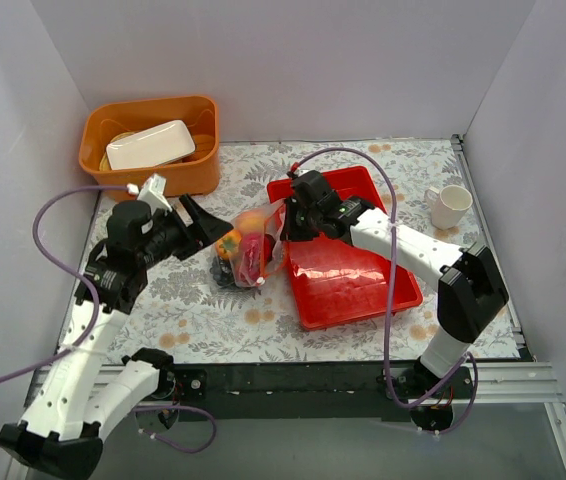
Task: Place the food in the zip-top bag and seal the zipper
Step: Adjust the zipper food storage bag at the center of the board.
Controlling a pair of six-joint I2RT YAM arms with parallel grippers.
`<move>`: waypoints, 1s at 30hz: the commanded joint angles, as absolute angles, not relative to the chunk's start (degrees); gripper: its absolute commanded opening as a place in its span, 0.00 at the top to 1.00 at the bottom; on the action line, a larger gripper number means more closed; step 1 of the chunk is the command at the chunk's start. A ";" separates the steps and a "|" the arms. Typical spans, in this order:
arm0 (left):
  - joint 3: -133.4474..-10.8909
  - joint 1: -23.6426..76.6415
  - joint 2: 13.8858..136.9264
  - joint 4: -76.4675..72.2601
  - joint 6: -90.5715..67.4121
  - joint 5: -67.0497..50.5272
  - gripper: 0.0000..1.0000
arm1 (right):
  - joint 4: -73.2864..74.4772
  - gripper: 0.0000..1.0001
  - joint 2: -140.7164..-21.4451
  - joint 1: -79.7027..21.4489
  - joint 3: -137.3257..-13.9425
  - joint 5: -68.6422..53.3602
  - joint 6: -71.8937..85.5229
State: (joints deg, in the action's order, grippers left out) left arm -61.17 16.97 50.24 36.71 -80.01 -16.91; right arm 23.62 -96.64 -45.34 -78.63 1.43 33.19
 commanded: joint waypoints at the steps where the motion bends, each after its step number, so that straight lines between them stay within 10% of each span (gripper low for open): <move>1: -50.82 16.87 42.92 33.59 -93.49 -19.93 0.27 | 20.30 0.99 -92.20 -45.18 -77.17 3.69 34.01; 14: -25.94 16.87 26.72 24.18 -116.71 -27.67 0.31 | 18.81 0.99 -89.74 -44.65 -74.80 4.22 34.72; 30: -22.14 20.29 35.06 13.62 -119.97 -29.00 0.31 | 18.63 0.99 -89.56 -44.56 -74.36 4.66 35.16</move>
State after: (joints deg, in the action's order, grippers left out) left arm -21.65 17.82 32.03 16.69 -114.28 -27.92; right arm 21.41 -91.85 -44.99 -74.04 3.07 34.59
